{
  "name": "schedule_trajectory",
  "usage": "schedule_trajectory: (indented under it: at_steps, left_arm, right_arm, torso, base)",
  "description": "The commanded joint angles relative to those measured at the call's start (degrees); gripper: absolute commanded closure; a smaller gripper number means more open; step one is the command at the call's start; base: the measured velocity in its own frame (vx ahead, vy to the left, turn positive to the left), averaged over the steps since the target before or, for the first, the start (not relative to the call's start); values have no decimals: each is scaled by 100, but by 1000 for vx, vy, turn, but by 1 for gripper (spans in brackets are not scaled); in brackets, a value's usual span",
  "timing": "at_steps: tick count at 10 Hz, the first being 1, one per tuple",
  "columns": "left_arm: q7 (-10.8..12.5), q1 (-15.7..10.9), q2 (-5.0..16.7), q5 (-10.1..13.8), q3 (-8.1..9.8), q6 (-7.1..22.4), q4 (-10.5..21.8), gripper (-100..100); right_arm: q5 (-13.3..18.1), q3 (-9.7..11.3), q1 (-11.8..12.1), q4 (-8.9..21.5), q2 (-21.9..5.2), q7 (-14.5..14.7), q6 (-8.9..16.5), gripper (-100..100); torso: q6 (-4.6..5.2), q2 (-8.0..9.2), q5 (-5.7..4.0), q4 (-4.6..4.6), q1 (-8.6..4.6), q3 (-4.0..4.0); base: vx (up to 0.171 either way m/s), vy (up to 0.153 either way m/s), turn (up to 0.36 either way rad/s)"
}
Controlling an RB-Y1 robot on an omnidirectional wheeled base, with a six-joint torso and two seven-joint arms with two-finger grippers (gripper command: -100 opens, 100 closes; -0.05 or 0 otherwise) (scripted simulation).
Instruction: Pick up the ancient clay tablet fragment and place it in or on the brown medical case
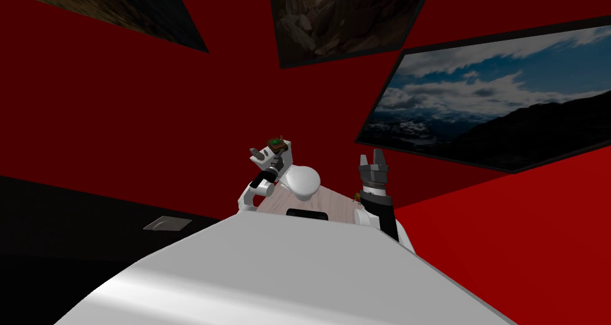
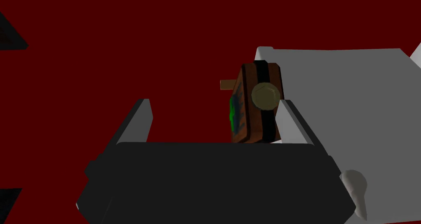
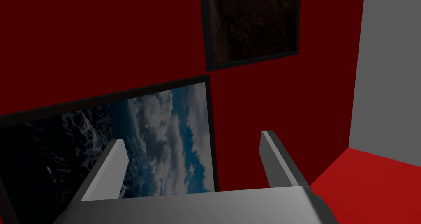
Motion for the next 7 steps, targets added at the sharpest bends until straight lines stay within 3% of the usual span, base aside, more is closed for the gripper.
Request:
schedule_trajectory:
  at_steps: [1, 3, 4, 5, 6, 7]
  left_arm:
    - [-20, -250, 73, 141, -24, 286, 286, -100]
    - [-20, -250, 73, 141, -24, 464, 356, -100]
    - [-48, -465, 129, 250, -53, 646, 645, -100]
    - [-48, -465, 129, 250, -53, 804, 645, -100]
    - [-76, -689, 194, 354, -84, 987, 890, -100]
    - [-76, -689, 194, 354, -84, 1159, 939, -100]
  right_arm:
    - [0, 0, 0, 0, 0, 0, 0, 0]
    - [0, 0, 0, 0, 0, 0, 0, 0]
    - [0, 0, 0, 0, 0, 0, 0, 0]
    - [0, 0, 0, 0, 0, 0, 0, 0]
    - [0, 0, 0, 0, 0, 0, 0, 0]
    - [0, 0, 0, 0, 0, 0, 0, 0]
  torso:
    - [0, 0, 0, 0, 0, 0]
    - [0, 3, -1, 0, -7, 2]
    - [-1, 3, 1, 1, 7, 2]
    - [1, -4, 1, -1, 1, -2]
    - [-1, -2, 0, -1, -1, -2]
    - [1, 0, -1, 0, -6, 0]
  base:
    - [-3, -89, 1]
    - [-15, -57, 2]
    - [11, -60, -9]
    - [3, -65, -2]
    - [-10, -78, -8]
    - [-15, -69, -5]
